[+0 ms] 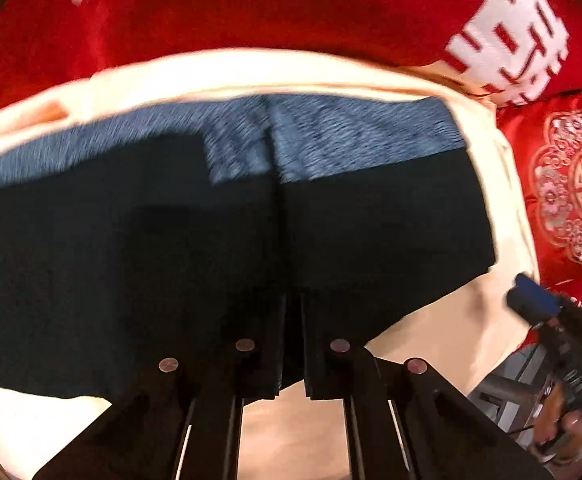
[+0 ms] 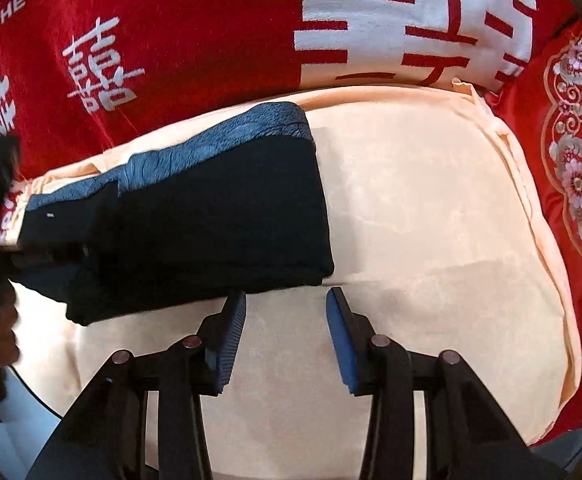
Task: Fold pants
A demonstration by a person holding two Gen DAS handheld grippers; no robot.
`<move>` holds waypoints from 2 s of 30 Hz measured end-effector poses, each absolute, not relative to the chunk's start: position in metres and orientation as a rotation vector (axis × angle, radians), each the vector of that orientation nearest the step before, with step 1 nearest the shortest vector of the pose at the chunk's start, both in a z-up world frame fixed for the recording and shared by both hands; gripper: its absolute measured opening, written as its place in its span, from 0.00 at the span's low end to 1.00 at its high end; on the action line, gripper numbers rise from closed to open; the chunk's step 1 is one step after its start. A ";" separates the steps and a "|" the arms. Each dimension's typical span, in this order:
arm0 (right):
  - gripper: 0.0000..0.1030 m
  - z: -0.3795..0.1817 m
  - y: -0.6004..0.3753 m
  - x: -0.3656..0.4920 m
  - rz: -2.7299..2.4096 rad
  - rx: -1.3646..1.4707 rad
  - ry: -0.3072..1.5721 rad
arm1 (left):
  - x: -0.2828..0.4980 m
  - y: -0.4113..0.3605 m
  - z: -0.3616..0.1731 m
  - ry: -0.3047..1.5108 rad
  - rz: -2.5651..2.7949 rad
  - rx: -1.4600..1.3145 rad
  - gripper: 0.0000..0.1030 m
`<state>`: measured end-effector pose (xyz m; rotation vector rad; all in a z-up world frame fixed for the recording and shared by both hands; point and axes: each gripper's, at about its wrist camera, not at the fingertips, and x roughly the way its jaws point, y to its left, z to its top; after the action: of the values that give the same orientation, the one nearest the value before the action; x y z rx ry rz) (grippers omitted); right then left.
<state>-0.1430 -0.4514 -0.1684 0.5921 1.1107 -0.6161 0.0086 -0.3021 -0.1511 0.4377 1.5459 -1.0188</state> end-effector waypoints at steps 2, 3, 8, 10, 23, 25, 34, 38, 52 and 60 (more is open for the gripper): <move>0.44 -0.170 -0.463 -0.140 -0.610 0.615 1.092 | 0.010 -0.298 -0.153 1.535 -1.009 0.435 0.08; 0.44 -0.172 -0.475 -0.136 -0.609 0.638 1.077 | 0.011 -0.297 -0.153 1.537 -1.007 0.426 0.08; 0.44 -0.177 -0.523 -0.099 -0.591 0.636 1.019 | 0.007 -0.300 -0.149 1.497 -1.000 0.457 0.08; 0.44 -0.185 -0.537 -0.077 -0.579 0.621 1.016 | 0.006 -0.301 -0.148 1.474 -0.981 0.446 0.08; 0.46 -0.204 -0.447 -0.027 -0.553 0.279 1.176 | 0.029 -0.262 -0.140 1.452 -0.806 0.359 0.09; 0.46 -0.192 -0.433 -0.031 -0.500 0.319 1.133 | 0.034 -0.252 -0.139 1.459 -0.787 0.338 0.09; 0.47 -0.193 -0.334 -0.020 -0.251 -0.074 1.120 | 0.051 -0.213 -0.146 1.460 -0.719 0.346 0.09; 0.47 -0.209 -0.324 -0.006 -0.244 -0.163 1.146 | 0.060 -0.193 -0.149 1.471 -0.699 0.338 0.09; 0.46 -0.228 -0.323 0.011 -0.242 -0.198 1.260 | 0.081 -0.160 -0.140 1.439 -0.629 0.298 0.94; 0.17 -0.213 -0.331 0.024 -0.196 -0.053 1.290 | 0.092 -0.142 -0.140 1.427 -0.573 0.290 0.94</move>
<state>0.0240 -0.3315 -0.2130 -0.0533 1.2897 -0.1964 0.0923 -0.1420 -0.1395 0.2904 1.4274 -0.5735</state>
